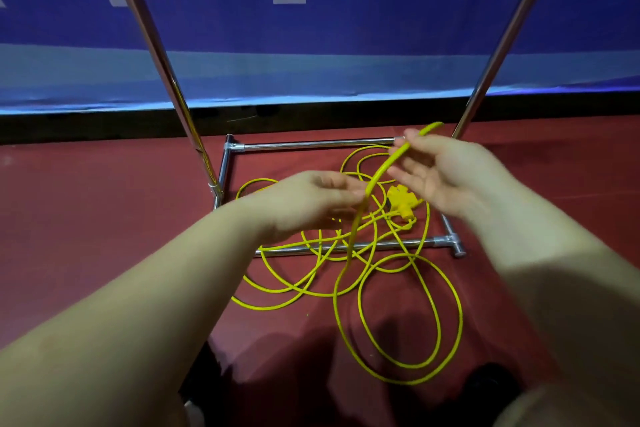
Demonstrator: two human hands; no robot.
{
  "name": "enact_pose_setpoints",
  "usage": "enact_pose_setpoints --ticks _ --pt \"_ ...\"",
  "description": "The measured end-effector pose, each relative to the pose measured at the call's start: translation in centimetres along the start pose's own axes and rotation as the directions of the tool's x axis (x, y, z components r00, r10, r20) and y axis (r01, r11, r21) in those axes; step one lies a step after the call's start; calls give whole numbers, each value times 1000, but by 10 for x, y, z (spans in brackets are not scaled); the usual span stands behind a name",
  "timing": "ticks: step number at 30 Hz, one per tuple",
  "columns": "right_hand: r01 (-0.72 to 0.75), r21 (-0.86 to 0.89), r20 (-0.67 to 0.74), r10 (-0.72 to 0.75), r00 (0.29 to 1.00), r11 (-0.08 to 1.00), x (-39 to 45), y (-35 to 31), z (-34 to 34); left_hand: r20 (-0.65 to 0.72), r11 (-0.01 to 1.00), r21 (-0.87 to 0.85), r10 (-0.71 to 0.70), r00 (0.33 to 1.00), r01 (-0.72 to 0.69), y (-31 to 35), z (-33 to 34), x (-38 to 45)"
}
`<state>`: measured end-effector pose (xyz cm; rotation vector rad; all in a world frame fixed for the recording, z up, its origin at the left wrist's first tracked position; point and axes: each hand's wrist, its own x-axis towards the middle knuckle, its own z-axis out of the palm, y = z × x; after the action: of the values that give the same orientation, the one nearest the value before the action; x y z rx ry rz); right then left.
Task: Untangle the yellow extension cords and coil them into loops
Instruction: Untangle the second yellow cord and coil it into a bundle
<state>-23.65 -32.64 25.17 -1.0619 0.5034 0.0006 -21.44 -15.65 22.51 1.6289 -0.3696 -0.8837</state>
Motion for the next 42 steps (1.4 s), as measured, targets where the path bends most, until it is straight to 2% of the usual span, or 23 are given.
enact_pose_setpoints --ticks 2,4,6,9,11,13,15,16,19,22,24,26,29,31,33,35,38,40,42 --pt "-11 103 -18 13 1000 995 2 -4 -3 26 999 31 28 999 -28 -2 3 0" --pt "-3 116 21 1 1000 993 2 -4 -2 -1 998 16 67 998 -67 -1 3 2" --pt "4 11 69 -4 998 1000 -1 -3 0 -56 994 29 110 992 -108 1 1 4" --pt "8 -281 140 33 990 960 -4 5 1 -136 989 -41 137 981 -143 3 -3 5" --pt "38 -515 209 83 974 857 -6 14 0 -200 971 -171 130 971 -165 5 -5 4" --pt "125 -711 285 121 951 692 -11 25 2 -275 927 -321 104 956 -193 9 -8 5" --pt "208 -789 367 171 914 578 -15 33 5 -344 869 -437 78 936 -233 12 -14 6" --pt "234 -794 396 185 899 562 -16 35 6 -370 840 -479 69 927 -254 14 -18 6" --pt "263 -739 412 107 905 621 -16 33 9 -392 783 -554 54 919 -282 17 -24 5" --pt "216 -643 336 17 942 735 -14 23 10 -312 831 -508 66 948 -225 14 -21 5" --pt "146 -477 271 -13 962 867 -11 17 10 -209 900 -414 51 977 -135 10 -15 5" --pt "53 -235 190 -8 982 971 -8 11 9 -105 956 -290 15 994 -45 5 -5 4" --pt "-49 59 72 44 996 997 -3 5 6 17 995 -98 -1 1000 2 -2 11 2" --pt "-69 141 33 64 997 988 -1 1 5 57 999 -13 36 998 -35 -6 18 3" --pt "-62 188 39 56 998 980 1 -3 2 56 998 -24 59 997 -58 -5 19 4" --pt "-51 94 64 45 997 994 0 -4 1 11 994 -86 67 998 -66 -2 17 4" --pt "-21 -275 127 58 990 961 -4 3 0 -130 971 -209 87 988 -113 4 10 5" --pt "-11 -570 210 158 965 821 -10 13 1 -243 925 -341 85 966 -167 8 3 7" --pt "7 -732 288 299 910 682 -17 21 3 -353 855 -466 57 934 -229 12 -5 8"
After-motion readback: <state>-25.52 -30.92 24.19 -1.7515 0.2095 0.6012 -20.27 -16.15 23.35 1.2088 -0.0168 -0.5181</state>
